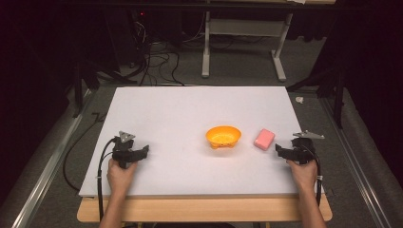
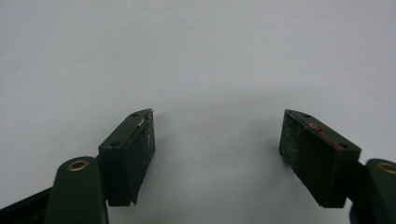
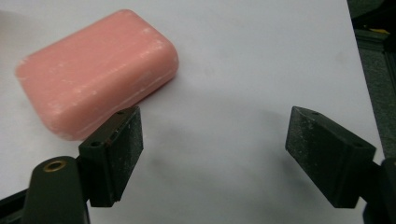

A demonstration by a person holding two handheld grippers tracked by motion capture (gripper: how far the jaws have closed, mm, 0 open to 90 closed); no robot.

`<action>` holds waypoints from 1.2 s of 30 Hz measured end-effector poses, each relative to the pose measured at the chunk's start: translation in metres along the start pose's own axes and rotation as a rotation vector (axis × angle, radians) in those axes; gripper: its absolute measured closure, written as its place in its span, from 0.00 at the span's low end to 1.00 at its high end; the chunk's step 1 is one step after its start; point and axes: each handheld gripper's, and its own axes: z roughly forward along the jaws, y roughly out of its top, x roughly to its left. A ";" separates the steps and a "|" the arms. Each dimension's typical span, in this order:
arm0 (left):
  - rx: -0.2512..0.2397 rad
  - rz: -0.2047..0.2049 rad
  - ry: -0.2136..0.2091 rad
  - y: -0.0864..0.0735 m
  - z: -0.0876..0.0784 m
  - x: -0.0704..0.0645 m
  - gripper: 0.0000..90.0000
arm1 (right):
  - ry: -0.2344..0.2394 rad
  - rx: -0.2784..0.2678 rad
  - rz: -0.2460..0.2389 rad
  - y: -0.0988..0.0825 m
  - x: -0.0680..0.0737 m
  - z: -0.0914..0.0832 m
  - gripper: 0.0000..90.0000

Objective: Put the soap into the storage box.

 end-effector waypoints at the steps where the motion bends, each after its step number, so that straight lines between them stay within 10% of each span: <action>1: 0.000 0.000 0.000 0.000 0.000 0.000 0.30 | 0.010 -0.005 0.000 0.000 0.000 -0.001 0.20; 18: 0.000 0.001 0.001 0.000 0.000 0.000 0.30 | 0.096 -0.105 -0.093 0.008 0.012 -0.022 0.14; 36: 0.000 0.001 0.000 0.000 0.000 0.000 0.30 | 0.142 -0.099 -0.193 0.032 0.036 -0.006 0.13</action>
